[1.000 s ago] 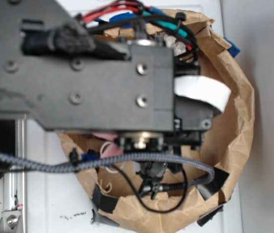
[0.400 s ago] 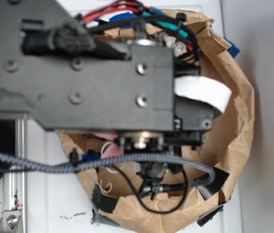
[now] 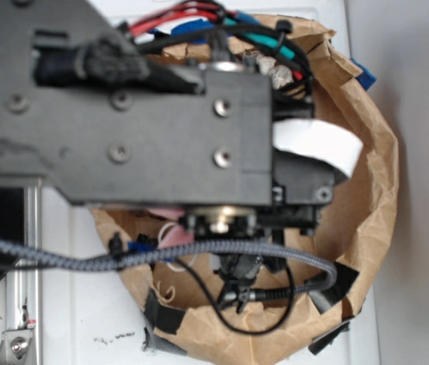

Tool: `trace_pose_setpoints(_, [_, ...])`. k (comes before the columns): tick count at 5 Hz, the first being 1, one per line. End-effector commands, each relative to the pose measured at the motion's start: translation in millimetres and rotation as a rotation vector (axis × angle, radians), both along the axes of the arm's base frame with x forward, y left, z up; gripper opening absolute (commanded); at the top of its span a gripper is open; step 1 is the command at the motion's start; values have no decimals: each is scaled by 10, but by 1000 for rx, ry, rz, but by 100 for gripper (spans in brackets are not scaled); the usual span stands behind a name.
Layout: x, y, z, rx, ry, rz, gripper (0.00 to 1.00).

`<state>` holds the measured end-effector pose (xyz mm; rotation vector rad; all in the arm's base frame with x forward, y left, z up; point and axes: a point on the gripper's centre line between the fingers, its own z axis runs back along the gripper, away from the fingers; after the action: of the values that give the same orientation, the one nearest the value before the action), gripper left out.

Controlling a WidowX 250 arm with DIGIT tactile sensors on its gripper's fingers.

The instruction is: Grab the pink bunny.

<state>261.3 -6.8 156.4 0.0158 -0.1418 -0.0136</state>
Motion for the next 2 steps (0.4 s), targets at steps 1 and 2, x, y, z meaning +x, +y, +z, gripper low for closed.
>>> trace_pose_setpoints(1, [40,109,124,-3,-52,33,0])
trace_pose_setpoints(2, [28,91,118,1,-53,31,0])
